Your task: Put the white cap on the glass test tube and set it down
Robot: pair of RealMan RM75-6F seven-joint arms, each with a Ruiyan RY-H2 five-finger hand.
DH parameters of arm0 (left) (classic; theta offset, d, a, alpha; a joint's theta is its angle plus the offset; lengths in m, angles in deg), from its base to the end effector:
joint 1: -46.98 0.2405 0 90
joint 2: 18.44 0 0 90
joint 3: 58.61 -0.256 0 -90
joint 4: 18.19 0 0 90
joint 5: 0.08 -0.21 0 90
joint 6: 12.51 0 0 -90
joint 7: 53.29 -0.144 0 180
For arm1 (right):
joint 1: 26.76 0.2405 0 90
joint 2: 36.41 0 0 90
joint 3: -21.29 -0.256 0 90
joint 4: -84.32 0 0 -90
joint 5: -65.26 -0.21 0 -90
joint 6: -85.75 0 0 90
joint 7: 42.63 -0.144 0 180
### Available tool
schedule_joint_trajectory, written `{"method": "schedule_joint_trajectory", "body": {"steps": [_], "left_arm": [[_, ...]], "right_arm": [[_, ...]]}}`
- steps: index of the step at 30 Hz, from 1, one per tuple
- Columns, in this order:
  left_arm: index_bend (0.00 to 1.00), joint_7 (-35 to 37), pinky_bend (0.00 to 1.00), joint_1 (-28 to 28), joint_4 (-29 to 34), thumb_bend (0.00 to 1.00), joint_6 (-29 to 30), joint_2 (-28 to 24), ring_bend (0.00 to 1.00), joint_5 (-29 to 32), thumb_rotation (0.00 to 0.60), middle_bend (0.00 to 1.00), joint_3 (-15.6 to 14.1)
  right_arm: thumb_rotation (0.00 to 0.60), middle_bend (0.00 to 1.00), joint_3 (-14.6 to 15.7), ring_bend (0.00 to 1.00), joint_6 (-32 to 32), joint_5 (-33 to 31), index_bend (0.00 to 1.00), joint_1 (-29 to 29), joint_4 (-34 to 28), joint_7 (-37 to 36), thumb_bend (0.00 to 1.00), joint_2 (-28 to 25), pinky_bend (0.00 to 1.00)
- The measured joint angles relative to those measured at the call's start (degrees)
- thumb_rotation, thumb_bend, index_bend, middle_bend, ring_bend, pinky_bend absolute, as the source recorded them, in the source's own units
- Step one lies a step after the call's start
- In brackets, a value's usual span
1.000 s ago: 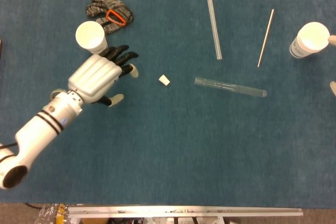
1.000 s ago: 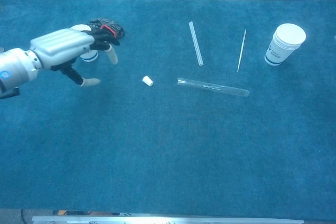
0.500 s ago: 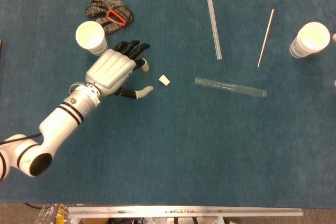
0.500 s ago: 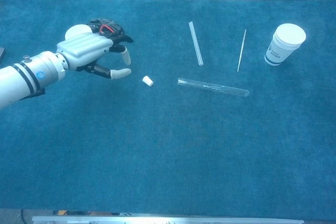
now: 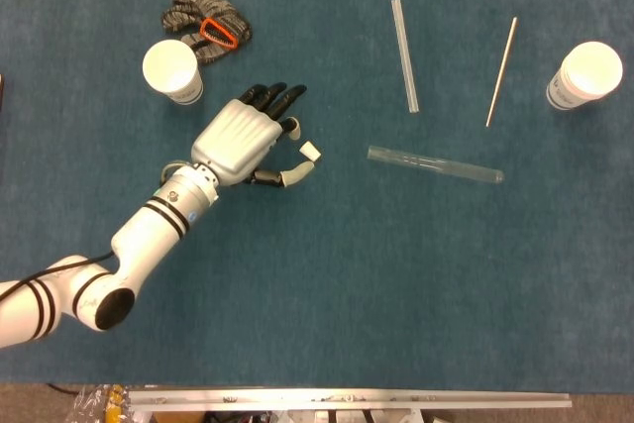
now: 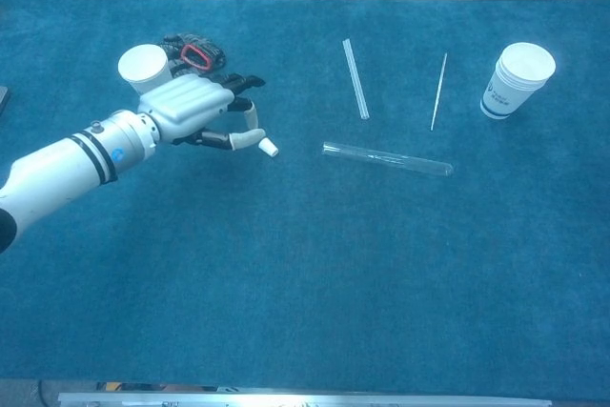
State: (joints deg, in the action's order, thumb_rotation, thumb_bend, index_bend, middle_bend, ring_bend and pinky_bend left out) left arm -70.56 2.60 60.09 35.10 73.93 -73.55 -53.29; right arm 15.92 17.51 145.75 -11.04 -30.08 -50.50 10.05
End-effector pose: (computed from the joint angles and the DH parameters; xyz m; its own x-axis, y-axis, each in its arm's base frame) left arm -0.1500 0.3271 -0.0575 0.5968 0.3066 0.7415 0.7423 -0.5618 -0.3652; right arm -0.2311 -0.2257 0.1850 0.2037 -0.2203 0.9539 -0.9773 -0.1042 0.1846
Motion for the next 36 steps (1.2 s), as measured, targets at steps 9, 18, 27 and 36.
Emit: {"method": "schedule_joint_trajectory", "body": {"steps": [9, 18, 27, 36], "left_arm": [[0.33, 1.5, 0.00, -1.1, -4.2, 0.24, -1.0, 3.2, 0.00, 0.6, 0.000, 0.00, 0.2], [0.33, 2.3, 0.00, -1.2, -6.6, 0.24, -1.3, 4.4, 0.00, 0.5, 0.001, 0.00, -0.3], [0.33, 2.8, 0.00, -1.1, -6.8, 0.24, -1.4, 4.5, 0.00, 0.3, 0.001, 0.00, -0.8], [0.33, 2.0, 0.00, -1.2, -4.8, 0.24, -1.2, 4.1, 0.00, 0.4, 0.001, 0.00, -1.0]], "right_arm": [[0.600, 0.12, 0.1, 0.00, -0.7, 0.0, 0.18, -0.6, 0.3, -0.7, 0.29, -0.7, 0.12], [0.600, 0.12, 0.1, 0.00, -0.9, 0.1, 0.18, -0.9, 0.3, -1.0, 0.29, -0.9, 0.12], [0.600, 0.12, 0.1, 0.00, -1.1, 0.0, 0.18, -0.9, 0.2, -0.8, 0.29, -0.8, 0.12], [0.600, 0.12, 0.1, 0.00, -1.4, 0.2, 0.18, -1.1, 0.2, -1.0, 0.29, -0.9, 0.12]]}}
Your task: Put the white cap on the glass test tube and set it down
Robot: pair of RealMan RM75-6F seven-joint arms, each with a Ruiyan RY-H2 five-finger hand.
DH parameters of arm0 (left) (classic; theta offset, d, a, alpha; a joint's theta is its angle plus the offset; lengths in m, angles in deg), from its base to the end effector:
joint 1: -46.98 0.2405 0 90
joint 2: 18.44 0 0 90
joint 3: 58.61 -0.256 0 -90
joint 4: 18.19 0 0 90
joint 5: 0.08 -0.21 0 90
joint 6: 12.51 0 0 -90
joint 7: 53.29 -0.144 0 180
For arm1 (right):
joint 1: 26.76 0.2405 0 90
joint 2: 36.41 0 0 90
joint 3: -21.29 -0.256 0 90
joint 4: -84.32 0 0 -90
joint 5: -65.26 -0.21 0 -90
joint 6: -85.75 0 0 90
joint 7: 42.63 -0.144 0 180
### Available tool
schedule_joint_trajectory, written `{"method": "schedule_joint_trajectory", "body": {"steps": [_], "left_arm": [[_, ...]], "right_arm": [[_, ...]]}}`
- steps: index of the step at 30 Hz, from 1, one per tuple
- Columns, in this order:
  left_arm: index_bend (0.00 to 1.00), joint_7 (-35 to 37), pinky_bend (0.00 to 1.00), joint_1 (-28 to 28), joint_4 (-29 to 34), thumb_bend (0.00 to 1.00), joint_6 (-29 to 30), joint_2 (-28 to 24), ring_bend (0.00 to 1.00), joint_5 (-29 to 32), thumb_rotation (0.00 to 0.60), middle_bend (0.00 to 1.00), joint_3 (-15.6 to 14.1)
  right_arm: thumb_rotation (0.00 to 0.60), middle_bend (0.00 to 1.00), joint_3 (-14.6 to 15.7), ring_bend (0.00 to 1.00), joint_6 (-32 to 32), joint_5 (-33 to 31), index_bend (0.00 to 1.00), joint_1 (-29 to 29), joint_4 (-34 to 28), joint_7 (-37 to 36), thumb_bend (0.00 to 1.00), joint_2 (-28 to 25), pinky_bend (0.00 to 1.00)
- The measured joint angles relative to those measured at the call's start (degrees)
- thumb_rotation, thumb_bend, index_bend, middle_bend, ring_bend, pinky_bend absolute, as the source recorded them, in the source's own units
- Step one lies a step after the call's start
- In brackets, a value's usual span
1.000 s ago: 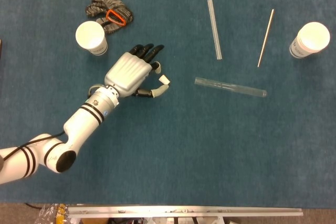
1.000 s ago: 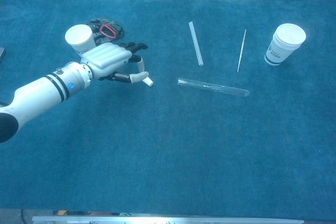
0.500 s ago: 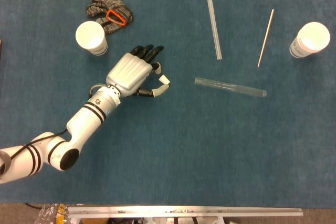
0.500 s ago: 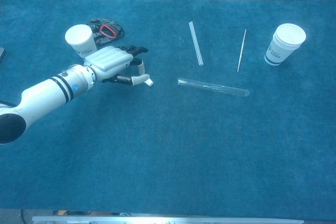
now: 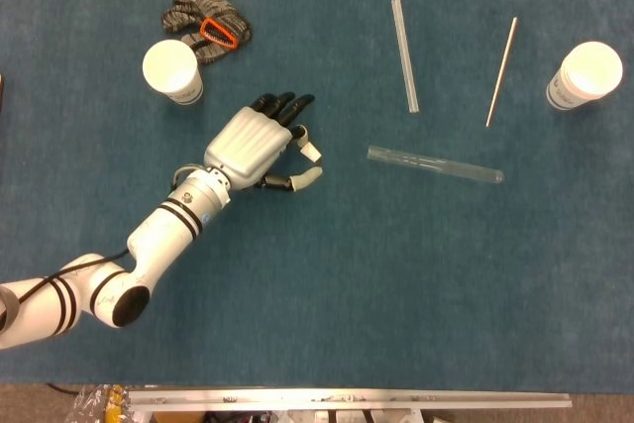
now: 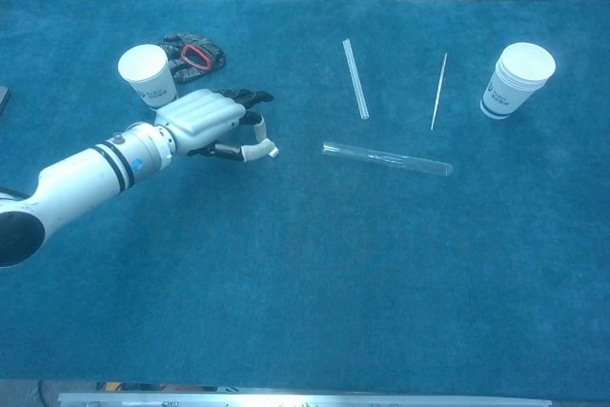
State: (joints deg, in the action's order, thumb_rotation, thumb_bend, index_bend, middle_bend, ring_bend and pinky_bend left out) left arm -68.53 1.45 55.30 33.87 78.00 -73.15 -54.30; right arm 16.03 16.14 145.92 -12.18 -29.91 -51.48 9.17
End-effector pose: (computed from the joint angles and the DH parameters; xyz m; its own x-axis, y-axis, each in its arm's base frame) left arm -0.1513 0.3270 -0.0792 0.5938 0.3404 0.7291 0.7502 -0.5619 -0.3487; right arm -0.2357 -0.2217 0.1925 0.1995 -0.2000 0.9593 -0.9789 -0.0852 0.1858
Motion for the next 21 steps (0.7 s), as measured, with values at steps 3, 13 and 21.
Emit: {"method": "schedule_joint_trajectory", "body": {"steps": [3, 13, 21], "left_arm": [[0.33, -0.2, 0.00, -0.1, 0.3, 0.24, 0.0, 0.0, 0.00, 0.3, 0.001, 0.00, 0.1], [0.33, -1.6, 0.00, -0.1, 2.4, 0.24, 0.3, -0.5, 0.00, 0.8, 0.002, 0.00, 0.1], [0.33, -3.3, 0.00, 0.2, 4.9, 0.24, 1.0, -1.1, 0.00, 1.5, 0.004, 0.00, -0.3]], "right_arm": [[0.600, 0.12, 0.0, 0.00, -0.3, 0.1, 0.18, -0.2, 0.0, -0.2, 0.29, -0.2, 0.12], [0.600, 0.12, 0.0, 0.00, -0.9, 0.8, 0.18, -0.6, 0.0, -1.2, 0.29, -0.7, 0.12], [0.600, 0.12, 0.2, 0.00, -1.5, 1.7, 0.18, -1.0, 0.0, -2.1, 0.29, -1.1, 0.12]]}}
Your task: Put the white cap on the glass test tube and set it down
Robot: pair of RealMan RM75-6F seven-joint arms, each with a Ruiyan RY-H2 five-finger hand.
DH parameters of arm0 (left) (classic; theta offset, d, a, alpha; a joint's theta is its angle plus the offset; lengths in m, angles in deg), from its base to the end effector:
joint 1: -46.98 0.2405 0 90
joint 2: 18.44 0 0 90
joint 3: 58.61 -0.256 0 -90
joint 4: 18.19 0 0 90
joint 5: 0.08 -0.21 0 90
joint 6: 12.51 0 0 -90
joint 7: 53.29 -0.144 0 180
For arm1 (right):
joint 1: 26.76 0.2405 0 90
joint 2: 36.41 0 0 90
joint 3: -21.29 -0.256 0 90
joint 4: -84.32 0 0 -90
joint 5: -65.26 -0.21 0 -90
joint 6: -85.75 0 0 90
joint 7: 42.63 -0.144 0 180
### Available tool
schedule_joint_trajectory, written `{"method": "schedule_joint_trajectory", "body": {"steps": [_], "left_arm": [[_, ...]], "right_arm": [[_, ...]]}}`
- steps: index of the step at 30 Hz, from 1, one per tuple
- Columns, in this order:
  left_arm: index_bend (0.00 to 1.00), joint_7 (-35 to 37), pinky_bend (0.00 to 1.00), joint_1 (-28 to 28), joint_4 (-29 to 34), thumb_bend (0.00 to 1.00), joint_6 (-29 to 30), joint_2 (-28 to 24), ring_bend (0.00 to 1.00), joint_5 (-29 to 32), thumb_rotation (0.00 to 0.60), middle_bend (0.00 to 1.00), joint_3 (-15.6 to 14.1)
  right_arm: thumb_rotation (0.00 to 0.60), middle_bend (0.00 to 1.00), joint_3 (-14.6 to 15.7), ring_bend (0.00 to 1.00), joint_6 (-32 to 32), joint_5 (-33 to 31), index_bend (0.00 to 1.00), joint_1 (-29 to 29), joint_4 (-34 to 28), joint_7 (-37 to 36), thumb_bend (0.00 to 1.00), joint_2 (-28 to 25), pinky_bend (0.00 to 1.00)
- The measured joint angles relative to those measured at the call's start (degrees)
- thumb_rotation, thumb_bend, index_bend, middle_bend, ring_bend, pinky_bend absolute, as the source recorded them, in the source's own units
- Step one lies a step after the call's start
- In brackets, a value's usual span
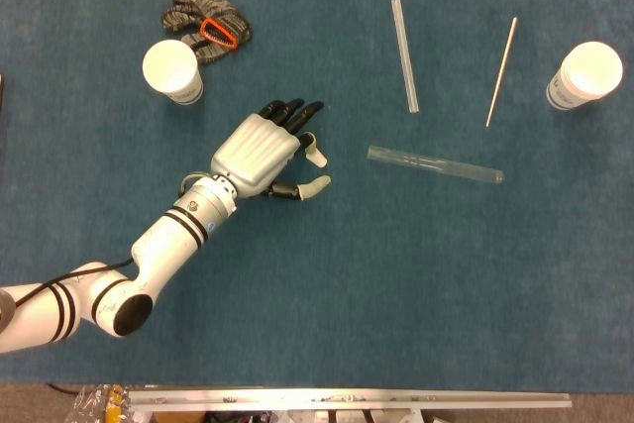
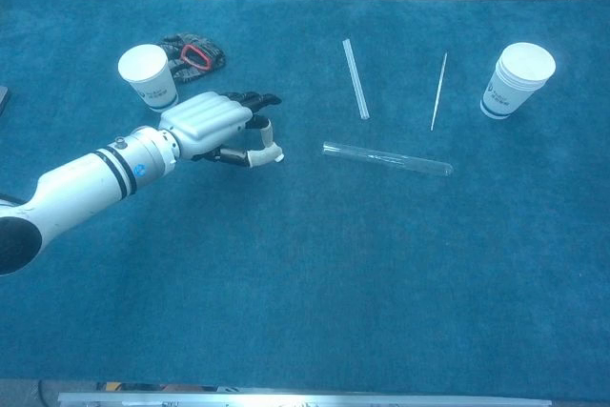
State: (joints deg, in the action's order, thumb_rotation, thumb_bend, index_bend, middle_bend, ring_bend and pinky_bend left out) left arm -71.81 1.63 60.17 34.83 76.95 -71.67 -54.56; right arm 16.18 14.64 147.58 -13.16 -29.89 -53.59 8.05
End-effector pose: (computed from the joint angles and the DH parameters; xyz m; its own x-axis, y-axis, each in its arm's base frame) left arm -0.1404 0.3144 -0.0779 0.5894 0.3444 0.7307 0.7465 -0.5779 -0.3298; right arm -0.2358 -0.2175 0.1999 0.1872 -0.1825 0.9652 -0.9807 -0.0916 0.1729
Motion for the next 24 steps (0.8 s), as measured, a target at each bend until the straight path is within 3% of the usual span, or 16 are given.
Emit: {"method": "schedule_joint_trajectory", "body": {"steps": [24], "left_arm": [[0.33, -5.5, 0.00, -0.4, 4.7, 0.24, 1.5, -0.1, 0.00, 2.7, 0.009, 0.00, 0.1]], "right_arm": [[0.600, 0.12, 0.5, 0.00, -1.7, 2.6, 0.18, -1.2, 0.8, -3.8, 0.29, -1.5, 0.12]]}}
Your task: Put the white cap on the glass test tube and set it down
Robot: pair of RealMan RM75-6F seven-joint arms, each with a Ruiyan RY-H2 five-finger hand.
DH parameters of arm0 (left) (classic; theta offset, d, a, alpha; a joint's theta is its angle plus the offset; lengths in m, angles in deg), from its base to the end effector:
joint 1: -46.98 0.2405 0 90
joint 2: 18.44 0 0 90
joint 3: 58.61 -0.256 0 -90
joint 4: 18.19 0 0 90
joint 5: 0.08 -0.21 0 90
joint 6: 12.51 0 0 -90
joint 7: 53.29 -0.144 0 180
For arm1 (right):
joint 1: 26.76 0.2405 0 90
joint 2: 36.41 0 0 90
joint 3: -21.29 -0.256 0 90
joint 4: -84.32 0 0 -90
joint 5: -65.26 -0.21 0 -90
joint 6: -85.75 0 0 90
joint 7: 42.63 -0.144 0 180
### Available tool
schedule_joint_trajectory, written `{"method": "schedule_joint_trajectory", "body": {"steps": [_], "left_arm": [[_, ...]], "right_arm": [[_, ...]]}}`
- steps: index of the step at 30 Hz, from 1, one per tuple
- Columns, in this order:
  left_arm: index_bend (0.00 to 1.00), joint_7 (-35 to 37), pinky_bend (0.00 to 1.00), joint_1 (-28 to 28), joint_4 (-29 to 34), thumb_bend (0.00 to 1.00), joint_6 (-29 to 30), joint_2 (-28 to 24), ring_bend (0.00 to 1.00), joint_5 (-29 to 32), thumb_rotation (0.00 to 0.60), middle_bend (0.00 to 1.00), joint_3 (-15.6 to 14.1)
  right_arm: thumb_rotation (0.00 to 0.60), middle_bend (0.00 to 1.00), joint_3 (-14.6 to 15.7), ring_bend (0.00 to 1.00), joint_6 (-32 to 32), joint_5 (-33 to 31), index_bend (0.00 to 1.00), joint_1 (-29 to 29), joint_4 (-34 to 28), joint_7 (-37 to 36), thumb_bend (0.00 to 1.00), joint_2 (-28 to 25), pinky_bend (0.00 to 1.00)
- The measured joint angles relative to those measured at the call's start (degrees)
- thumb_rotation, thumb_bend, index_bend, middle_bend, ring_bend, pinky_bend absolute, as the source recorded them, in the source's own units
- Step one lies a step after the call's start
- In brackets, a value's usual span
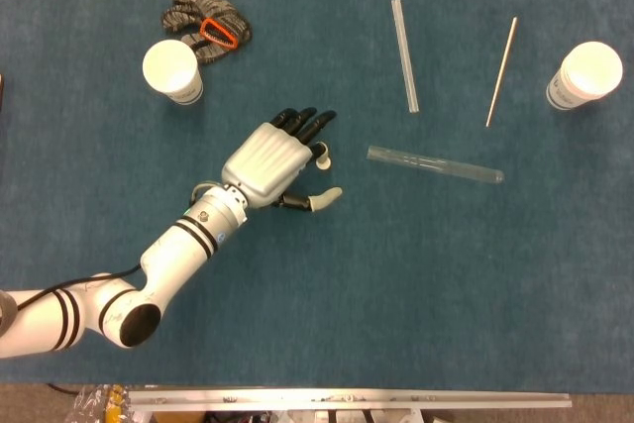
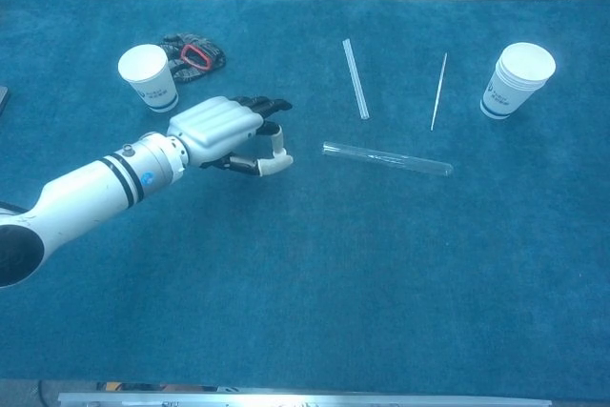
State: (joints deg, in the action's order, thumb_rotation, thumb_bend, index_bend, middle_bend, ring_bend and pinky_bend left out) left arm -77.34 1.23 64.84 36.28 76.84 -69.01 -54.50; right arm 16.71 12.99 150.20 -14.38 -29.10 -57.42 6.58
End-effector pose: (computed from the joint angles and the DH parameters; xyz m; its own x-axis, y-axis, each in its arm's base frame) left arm -0.1243 0.3027 -0.0787 0.5972 0.3309 0.7307 0.7320 -0.5972 -0.3278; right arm -0.2384 -0.2115 0.2090 0.1676 -0.1713 0.9708 -0.9832 -0.1012 0.1519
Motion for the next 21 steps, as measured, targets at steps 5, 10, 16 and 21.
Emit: {"method": "schedule_joint_trajectory", "body": {"steps": [5, 10, 16, 21], "left_arm": [[0.33, -0.5, 0.00, -0.1, 0.9, 0.24, 0.4, -0.4, 0.00, 0.1, 0.012, 0.00, 0.1], [0.33, -0.9, 0.00, -0.1, 1.7, 0.24, 0.8, -0.9, 0.00, 0.5, 0.013, 0.00, 0.2], [0.33, -1.2, 0.00, 0.1, 3.0, 0.24, 1.9, -2.2, 0.00, 0.2, 0.017, 0.00, 0.3], [0.30, -1.2, 0.00, 1.4, 6.3, 0.24, 4.9, -6.0, 0.00, -0.9, 0.101, 0.00, 0.1]], "right_arm": [[0.600, 0.12, 0.0, 0.00, -0.2, 0.2, 0.18, -0.1, -0.2, 0.0, 0.29, -0.2, 0.12], [0.600, 0.12, 0.1, 0.00, -0.4, 0.4, 0.18, -0.2, -0.3, -0.2, 0.29, -0.4, 0.12], [0.600, 0.12, 0.2, 0.00, -0.3, 0.6, 0.18, -0.2, -0.8, 0.2, 0.29, -0.7, 0.12], [0.600, 0.12, 0.1, 0.00, 1.0, 0.6, 0.19, 0.5, -1.2, 1.2, 0.29, -0.7, 0.12]]}}
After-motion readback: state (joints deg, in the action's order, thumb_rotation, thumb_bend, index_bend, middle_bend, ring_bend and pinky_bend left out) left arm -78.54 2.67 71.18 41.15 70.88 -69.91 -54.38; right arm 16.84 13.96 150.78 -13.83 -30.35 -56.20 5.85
